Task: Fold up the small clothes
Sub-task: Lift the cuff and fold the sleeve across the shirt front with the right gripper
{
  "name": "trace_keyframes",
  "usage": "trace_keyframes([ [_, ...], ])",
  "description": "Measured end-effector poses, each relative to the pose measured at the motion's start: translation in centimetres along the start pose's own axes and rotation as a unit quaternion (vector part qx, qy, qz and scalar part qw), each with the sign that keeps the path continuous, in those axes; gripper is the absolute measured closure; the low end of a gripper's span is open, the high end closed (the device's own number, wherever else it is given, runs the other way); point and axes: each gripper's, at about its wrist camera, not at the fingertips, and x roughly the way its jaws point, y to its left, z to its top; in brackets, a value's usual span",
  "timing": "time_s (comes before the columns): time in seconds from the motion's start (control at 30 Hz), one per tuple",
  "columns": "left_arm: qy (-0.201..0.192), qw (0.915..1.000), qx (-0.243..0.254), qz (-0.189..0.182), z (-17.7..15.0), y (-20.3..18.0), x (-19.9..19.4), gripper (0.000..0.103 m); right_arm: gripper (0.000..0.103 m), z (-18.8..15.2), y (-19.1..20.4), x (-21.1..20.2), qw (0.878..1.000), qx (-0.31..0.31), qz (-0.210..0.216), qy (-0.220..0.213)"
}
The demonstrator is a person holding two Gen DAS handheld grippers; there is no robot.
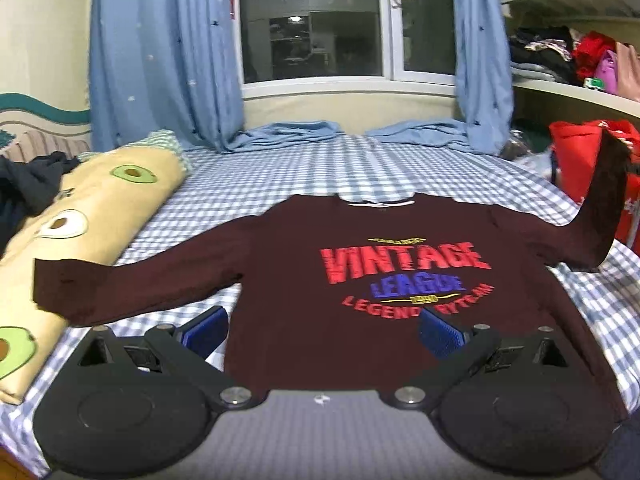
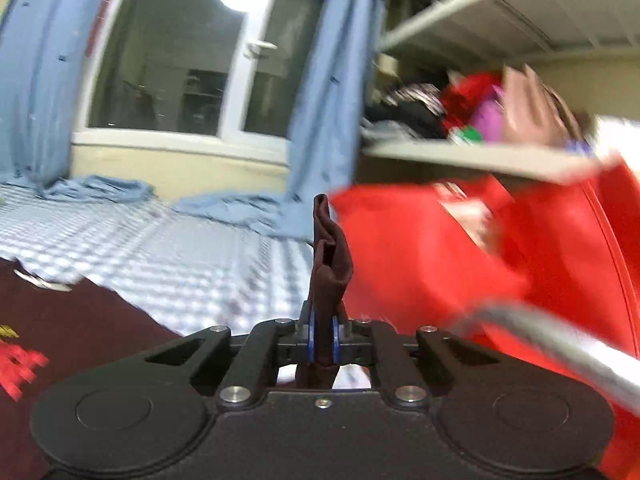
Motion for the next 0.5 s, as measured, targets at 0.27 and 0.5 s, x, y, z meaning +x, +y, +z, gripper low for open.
trace_keyframes([
  [0.27,-0.023,0.9985,-0.05,0.006,-0.7,6.4,-3.1,0.001,0.096,10.5,16.5,1.0,0.994,-0.061,0.075,-0.052],
  [0.5,-0.032,0.9948,-0.087,0.042,-1.6,11.4,-4.9,0.001,0.096,10.0,34.7,3.7,0.979,-0.14,0.147,-0.021],
])
